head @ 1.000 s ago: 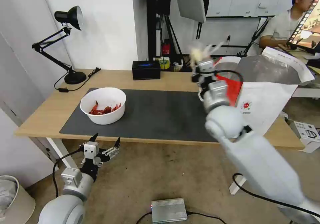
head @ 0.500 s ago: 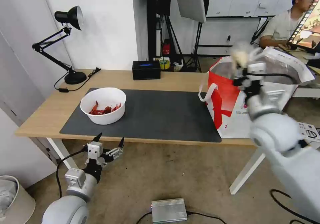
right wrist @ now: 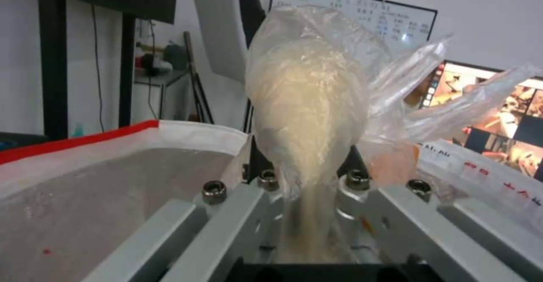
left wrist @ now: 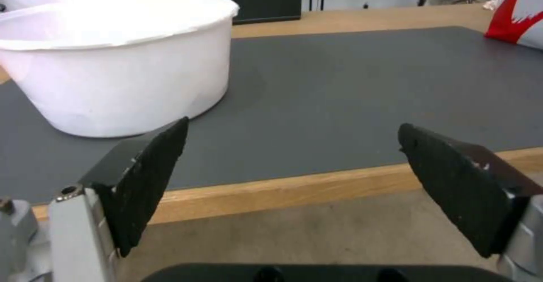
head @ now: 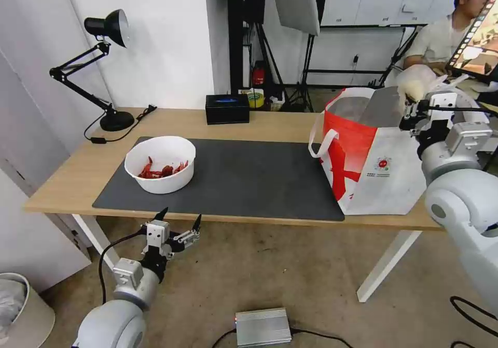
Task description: Pick up the trash from the table and place it into the takeout bag.
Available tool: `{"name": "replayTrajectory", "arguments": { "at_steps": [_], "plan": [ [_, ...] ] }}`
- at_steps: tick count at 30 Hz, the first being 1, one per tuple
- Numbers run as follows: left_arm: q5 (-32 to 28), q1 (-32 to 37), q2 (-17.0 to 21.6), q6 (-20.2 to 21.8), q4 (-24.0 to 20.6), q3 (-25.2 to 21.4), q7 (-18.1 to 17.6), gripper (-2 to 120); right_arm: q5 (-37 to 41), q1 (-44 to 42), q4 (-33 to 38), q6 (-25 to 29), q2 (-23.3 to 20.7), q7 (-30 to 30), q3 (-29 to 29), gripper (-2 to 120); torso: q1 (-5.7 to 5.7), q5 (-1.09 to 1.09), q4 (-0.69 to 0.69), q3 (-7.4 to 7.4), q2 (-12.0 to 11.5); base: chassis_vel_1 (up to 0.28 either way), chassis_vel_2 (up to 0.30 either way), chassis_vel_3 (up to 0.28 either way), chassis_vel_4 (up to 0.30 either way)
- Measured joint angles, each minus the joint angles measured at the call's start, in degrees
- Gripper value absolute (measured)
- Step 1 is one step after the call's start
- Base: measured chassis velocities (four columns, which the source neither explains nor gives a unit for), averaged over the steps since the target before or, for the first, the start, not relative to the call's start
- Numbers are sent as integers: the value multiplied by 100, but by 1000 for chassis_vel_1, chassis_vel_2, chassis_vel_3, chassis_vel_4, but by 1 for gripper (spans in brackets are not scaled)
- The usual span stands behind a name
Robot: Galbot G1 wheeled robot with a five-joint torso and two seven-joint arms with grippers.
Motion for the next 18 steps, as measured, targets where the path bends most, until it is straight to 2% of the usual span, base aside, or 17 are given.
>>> {"name": "replayTrajectory", "arguments": {
  "at_steps": [9, 11, 12, 15, 16, 17, 18],
  "plan": [
    [-77, -26, 63, -7, 35, -21, -5, 100, 169, 125, -147, -52, 119, 37, -191, 5, 0, 0, 0, 0, 0, 0, 0, 0, 0],
    [-97, -32, 77, -8, 46, -15, -13, 100, 347, 148, -146, -81, 152, 80, -218, 14, 0, 0, 0, 0, 0, 0, 0, 0, 0],
    [-97, -32, 77, -8, 46, -15, -13, 100, 347, 148, -146, -81, 152, 80, -218, 14, 0, 0, 0, 0, 0, 0, 0, 0, 0],
    [-116, -35, 99, -9, 47, -12, -15, 100, 498, 164, -114, -119, 160, 98, -219, 28, 0, 0, 0, 0, 0, 0, 0, 0, 0],
    [-116, -35, 99, -9, 47, -12, -15, 100, 498, 164, -114, -119, 160, 98, -219, 28, 0, 0, 0, 0, 0, 0, 0, 0, 0],
    [-122, -34, 112, -10, 44, -11, -18, 100, 527, 164, -80, -150, 155, 105, -215, 37, 1, 0, 0, 0, 0, 0, 0, 0, 0],
    [-122, -34, 112, -10, 44, -11, -18, 100, 527, 164, -80, -150, 155, 105, -215, 37, 1, 0, 0, 0, 0, 0, 0, 0, 0]
  ]
}}
